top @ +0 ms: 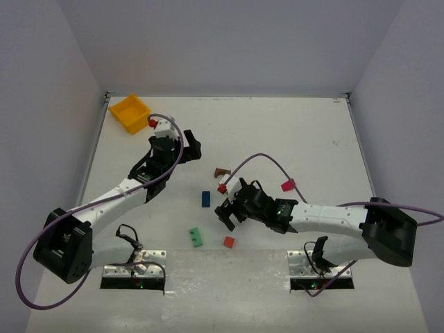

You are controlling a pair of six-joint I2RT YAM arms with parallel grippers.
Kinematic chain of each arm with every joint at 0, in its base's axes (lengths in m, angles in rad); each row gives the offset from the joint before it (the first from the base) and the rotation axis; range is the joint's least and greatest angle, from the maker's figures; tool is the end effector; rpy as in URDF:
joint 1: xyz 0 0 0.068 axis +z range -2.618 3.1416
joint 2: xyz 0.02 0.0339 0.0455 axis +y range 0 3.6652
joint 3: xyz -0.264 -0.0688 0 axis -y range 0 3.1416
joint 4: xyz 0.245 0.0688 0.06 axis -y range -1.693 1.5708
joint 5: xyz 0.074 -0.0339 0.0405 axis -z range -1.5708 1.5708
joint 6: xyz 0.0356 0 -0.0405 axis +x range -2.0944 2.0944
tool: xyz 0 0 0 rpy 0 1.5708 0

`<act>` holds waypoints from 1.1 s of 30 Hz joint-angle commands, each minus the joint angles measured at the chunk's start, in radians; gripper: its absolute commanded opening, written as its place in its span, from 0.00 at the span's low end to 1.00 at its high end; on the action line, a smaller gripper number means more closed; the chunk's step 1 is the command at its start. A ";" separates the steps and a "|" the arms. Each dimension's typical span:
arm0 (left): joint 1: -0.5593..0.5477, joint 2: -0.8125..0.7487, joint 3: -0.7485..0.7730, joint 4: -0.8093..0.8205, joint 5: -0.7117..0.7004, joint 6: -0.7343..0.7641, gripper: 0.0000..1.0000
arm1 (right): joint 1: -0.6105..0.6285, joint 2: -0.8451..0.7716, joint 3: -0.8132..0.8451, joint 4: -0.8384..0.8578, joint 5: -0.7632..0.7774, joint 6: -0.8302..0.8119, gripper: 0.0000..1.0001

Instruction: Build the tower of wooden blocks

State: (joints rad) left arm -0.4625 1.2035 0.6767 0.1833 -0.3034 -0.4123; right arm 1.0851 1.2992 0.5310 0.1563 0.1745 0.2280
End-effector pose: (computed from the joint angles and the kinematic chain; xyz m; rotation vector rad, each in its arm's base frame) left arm 0.2453 -0.1104 0.2522 -0.1567 1.9031 -0.3035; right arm 0.1251 0.2238 0.1781 -0.8324 2.0653 0.5518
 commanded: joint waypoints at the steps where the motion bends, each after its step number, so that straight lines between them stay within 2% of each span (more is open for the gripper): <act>1: 0.013 -0.059 -0.017 0.036 -0.064 -0.040 1.00 | 0.081 0.091 0.076 0.092 0.010 -0.007 0.99; 11: 0.016 -0.088 -0.003 -0.078 -0.260 -0.119 1.00 | 0.282 0.293 0.218 0.126 -0.039 -0.041 0.99; 20: 0.015 -0.129 -0.034 -0.082 -0.186 -0.128 1.00 | 0.311 0.385 0.223 0.141 -0.039 0.060 0.99; 25: 0.015 -0.163 -0.052 -0.085 -0.177 -0.131 1.00 | 0.312 0.423 0.232 0.133 0.059 0.078 0.98; 33: 0.015 -0.166 -0.058 -0.084 -0.164 -0.134 1.00 | 0.313 0.453 0.213 0.211 0.194 0.096 0.84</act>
State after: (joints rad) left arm -0.4564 1.0496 0.6205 0.0635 -0.4848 -0.5331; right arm 1.3968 1.7356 0.7242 0.2846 0.2616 0.3035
